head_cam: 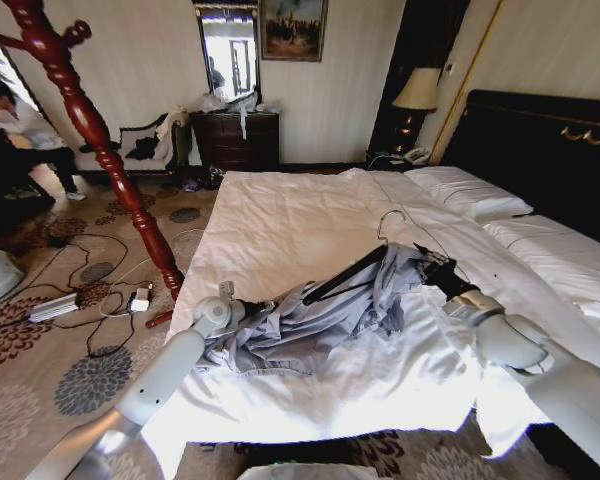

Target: Pick up the clothes from the bed and hang them on the clothes hanger.

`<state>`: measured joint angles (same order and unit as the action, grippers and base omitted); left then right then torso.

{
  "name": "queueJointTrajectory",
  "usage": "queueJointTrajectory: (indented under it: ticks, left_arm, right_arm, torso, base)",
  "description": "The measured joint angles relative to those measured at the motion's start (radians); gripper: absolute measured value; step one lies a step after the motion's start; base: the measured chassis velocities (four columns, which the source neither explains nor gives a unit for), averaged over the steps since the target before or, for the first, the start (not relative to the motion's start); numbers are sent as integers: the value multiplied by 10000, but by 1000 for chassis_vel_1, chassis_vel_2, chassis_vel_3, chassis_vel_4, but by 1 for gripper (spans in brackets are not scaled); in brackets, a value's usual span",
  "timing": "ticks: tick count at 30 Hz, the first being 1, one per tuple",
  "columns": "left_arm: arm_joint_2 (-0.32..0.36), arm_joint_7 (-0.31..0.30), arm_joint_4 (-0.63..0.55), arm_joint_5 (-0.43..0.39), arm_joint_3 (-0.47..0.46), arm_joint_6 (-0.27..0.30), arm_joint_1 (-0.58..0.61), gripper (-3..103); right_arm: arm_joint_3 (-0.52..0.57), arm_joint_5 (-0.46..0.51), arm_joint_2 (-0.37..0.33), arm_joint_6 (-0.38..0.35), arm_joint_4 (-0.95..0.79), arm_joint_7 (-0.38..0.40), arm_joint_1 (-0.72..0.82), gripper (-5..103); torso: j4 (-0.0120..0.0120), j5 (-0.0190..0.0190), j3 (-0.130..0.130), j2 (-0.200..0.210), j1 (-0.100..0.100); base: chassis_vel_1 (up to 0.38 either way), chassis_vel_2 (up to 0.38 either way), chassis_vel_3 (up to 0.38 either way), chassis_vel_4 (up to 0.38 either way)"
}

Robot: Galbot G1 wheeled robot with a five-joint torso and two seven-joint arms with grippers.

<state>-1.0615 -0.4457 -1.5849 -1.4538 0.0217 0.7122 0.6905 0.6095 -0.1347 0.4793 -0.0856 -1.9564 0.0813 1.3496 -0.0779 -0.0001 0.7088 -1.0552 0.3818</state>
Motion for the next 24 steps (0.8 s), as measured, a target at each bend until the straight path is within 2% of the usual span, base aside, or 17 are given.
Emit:
queueJointTrajectory:
  ticks: [1,2,4,7,8,9,12,19,24]
  left_arm:
    - [21,40,-3,52,5,0,1,42]
    - [2,74,1,100,-21,-37,-3,26]
    - [2,88,1,114,-21,-52,-4,26]
    - [2,149,0,183,-22,-107,-10,10]
    - [3,169,-2,209,-22,-123,-16,10]
    - [3,181,-9,218,-22,-139,-24,4]
    - [6,194,-26,227,-23,-158,-41,0]
    - [15,209,-135,483,-127,-342,-70,0]
    - [537,186,-1175,498,-687,-504,-349,0]
  right_arm:
    - [0,0,3,-1,-3,1,8,18]
    - [-4,-3,13,-6,-23,5,12,18]
    - [-5,-3,13,-7,-31,6,12,18]
    - [-4,-4,9,-10,-43,9,12,18]
    - [-4,-5,9,-11,-46,10,13,18]
    - [-1,-7,9,-12,-50,11,24,18]
    - [7,-11,10,-13,-70,13,52,18]
    - [33,-18,25,-13,-83,21,59,18]
    - [70,214,17,-47,-118,44,-74,18]
  torso:
    - [1,0,0,0,0]
    - [0,0,0,1,0]
    - [0,0,0,0,0]
    - [0,0,0,0,0]
    - [0,0,0,0,0]
    - [0,0,0,0,0]
    - [0,0,0,0,0]
    - [0,0,1,0,0]
    - [1,1,0,0,0]
  base:
    - [0,0,0,0]
    - [0,0,0,0]
    - [0,0,0,0]
    - [0,0,0,0]
    - [0,0,0,0]
    - [0,0,0,0]
    - [0,0,0,0]
    - [0,0,0,0]
    - [0,0,0,0]
